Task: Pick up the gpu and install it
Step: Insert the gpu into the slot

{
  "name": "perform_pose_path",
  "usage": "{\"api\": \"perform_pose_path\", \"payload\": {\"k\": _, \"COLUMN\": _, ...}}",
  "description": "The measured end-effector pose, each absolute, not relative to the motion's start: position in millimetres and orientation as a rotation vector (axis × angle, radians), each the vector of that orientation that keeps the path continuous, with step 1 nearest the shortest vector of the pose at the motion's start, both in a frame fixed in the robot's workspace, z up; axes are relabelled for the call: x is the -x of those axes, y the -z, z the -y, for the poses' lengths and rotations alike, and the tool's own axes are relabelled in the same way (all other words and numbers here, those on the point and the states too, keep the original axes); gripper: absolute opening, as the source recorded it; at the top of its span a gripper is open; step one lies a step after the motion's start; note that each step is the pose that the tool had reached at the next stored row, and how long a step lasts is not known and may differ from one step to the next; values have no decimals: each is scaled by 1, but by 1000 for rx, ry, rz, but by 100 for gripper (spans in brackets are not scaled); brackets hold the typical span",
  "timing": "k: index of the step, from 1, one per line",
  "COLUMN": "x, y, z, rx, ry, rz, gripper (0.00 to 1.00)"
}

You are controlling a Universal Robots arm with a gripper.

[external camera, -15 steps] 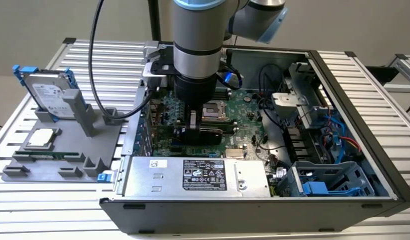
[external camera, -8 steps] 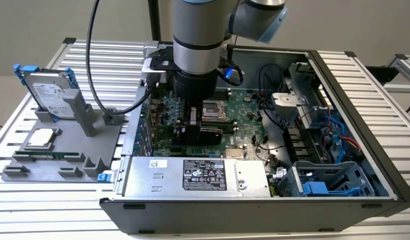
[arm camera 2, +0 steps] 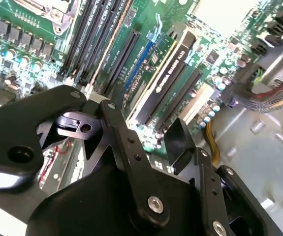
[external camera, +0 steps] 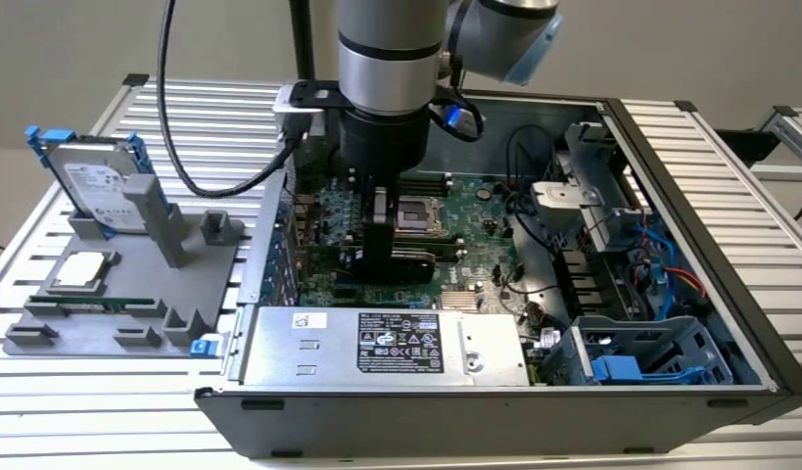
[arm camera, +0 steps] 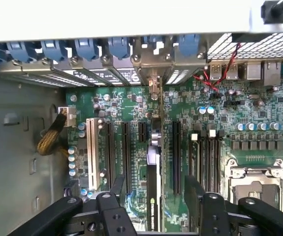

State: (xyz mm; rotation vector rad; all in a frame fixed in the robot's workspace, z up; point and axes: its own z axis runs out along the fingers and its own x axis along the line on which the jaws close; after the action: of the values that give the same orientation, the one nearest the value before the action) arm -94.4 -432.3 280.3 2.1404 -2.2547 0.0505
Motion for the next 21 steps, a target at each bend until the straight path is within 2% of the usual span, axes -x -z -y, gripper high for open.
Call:
{"api": "perform_pose_path", "payload": {"k": 6, "x": 94, "y": -294, "z": 432, "rx": -2139, "ry": -54, "rz": 2254, "gripper": 100}}
{"api": "perform_pose_path", "payload": {"k": 7, "x": 94, "y": -294, "z": 432, "rx": -2138, "ry": -56, "rz": 2252, "gripper": 0}}
{"api": "perform_pose_path", "payload": {"k": 21, "x": 94, "y": -294, "z": 432, "rx": -2126, "ry": -82, "rz": 2240, "gripper": 0}}
